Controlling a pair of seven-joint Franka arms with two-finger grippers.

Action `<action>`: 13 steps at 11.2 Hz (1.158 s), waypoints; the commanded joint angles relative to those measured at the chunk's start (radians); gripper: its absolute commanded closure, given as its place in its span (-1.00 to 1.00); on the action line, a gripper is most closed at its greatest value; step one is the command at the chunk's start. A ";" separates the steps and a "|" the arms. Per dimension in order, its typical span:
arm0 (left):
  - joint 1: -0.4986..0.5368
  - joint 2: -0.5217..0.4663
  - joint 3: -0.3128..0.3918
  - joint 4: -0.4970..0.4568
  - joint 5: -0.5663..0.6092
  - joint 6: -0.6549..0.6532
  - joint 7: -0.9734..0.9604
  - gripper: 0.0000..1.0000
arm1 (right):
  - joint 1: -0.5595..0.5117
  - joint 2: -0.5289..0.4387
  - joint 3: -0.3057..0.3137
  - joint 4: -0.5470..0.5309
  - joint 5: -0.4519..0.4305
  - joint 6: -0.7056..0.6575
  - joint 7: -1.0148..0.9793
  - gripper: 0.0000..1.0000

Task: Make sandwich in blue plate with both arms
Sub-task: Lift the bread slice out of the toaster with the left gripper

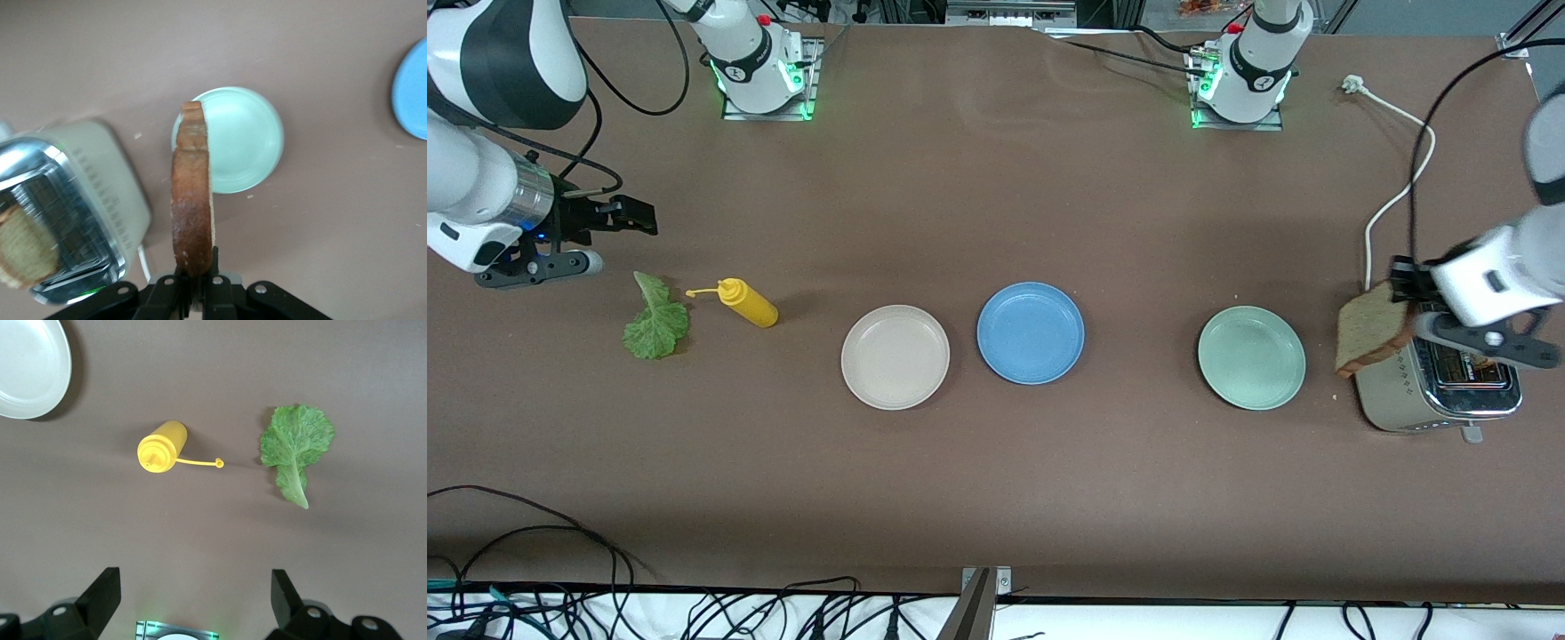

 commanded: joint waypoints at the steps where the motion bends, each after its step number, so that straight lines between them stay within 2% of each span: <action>1: -0.042 0.054 -0.093 0.032 -0.059 -0.015 -0.003 1.00 | 0.000 -0.001 0.001 0.004 -0.004 -0.006 0.014 -1.00; 3: -0.123 0.112 -0.095 0.035 -0.151 -0.007 -0.081 1.00 | 0.000 -0.001 0.001 0.004 -0.004 -0.006 0.014 -1.00; 4: -0.159 0.144 -0.095 0.038 -0.238 0.002 -0.109 1.00 | 0.000 -0.001 0.001 0.004 -0.002 -0.006 0.014 -1.00; 10: -0.182 0.377 -0.093 0.036 -0.795 0.097 -0.125 1.00 | -0.001 -0.001 -0.001 0.004 -0.004 -0.006 0.014 -1.00; 11: -0.183 0.412 -0.093 0.033 -0.846 0.126 -0.097 1.00 | -0.001 -0.001 -0.001 0.004 -0.004 -0.006 0.014 -1.00; 13: -0.185 0.481 -0.093 0.033 -0.876 0.172 -0.001 1.00 | -0.001 0.001 -0.001 0.004 -0.004 -0.006 0.014 -1.00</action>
